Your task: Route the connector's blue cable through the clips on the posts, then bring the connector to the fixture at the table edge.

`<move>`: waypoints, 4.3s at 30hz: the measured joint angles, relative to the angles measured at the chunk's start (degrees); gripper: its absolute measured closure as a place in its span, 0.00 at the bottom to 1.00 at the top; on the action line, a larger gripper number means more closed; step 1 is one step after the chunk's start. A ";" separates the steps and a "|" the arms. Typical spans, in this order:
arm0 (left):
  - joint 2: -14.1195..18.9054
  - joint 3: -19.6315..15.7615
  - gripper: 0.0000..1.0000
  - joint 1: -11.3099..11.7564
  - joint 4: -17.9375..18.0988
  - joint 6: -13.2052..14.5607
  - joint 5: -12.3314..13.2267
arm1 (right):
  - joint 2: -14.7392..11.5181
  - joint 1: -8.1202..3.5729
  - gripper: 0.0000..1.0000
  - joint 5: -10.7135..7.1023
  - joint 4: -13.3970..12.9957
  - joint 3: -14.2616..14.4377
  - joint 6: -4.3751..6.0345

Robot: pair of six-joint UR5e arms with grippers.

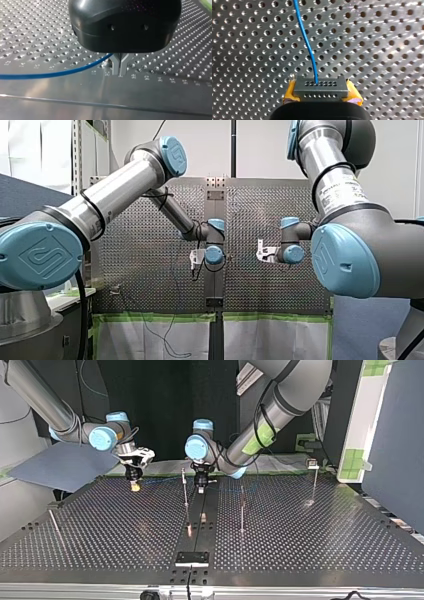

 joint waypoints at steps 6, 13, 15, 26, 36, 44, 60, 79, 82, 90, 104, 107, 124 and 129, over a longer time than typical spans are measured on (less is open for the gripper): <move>0.00 0.92 1.00 0.15 -0.07 0.00 -0.09 | 0.97 -0.05 1.00 -0.03 0.34 -1.57 0.20; -0.01 1.39 1.00 0.40 -0.20 0.07 -0.04 | 1.94 -0.18 1.00 -0.09 0.80 -3.58 0.32; -0.01 1.43 1.00 0.41 -0.22 0.16 -0.03 | 2.27 -0.19 1.00 -0.15 1.02 -4.09 0.30; -0.02 1.45 1.00 0.46 -0.37 0.26 -0.02 | 3.10 -0.35 1.00 -1.11 1.31 -5.52 0.38; -0.01 1.45 0.26 0.46 -0.57 0.54 -0.45 | 3.27 -0.39 1.00 -1.63 1.74 -5.78 0.35; 0.04 1.45 0.26 0.01 -2.37 2.67 -2.40 | 3.34 -0.14 1.00 -1.59 2.17 -5.77 0.20; 0.21 1.45 0.00 0.06 -8.01 5.95 -0.42 | 3.33 0.13 1.00 -1.57 3.22 -5.76 0.16; 5.99 -4.66 0.00 -3.38 -12.18 6.60 1.48 | 3.32 0.44 1.00 -1.57 4.31 -5.77 0.11; 6.06 -5.81 0.00 -4.05 -12.13 6.65 1.96 | 3.32 0.48 1.00 -1.57 4.47 -5.77 0.11; 6.12 -6.39 0.00 -5.47 -11.90 6.55 1.70 | 3.32 0.67 1.00 -1.57 5.21 -5.77 -0.06; 6.56 -6.44 0.00 -6.35 -10.19 5.18 0.33 | 3.32 0.76 1.00 -1.60 5.56 -5.77 -0.24; 6.57 -6.44 0.00 -6.51 -10.17 5.09 0.31 | 3.32 0.77 1.00 -1.61 5.53 -5.77 -0.25; 6.95 -7.72 0.00 -8.11 -8.32 3.10 0.07 | 3.34 0.76 1.00 -1.58 5.35 -5.76 -0.17; 7.61 -7.76 0.00 -8.49 -8.12 2.95 -0.55 | 3.35 0.76 1.00 -1.57 5.45 -5.77 -0.09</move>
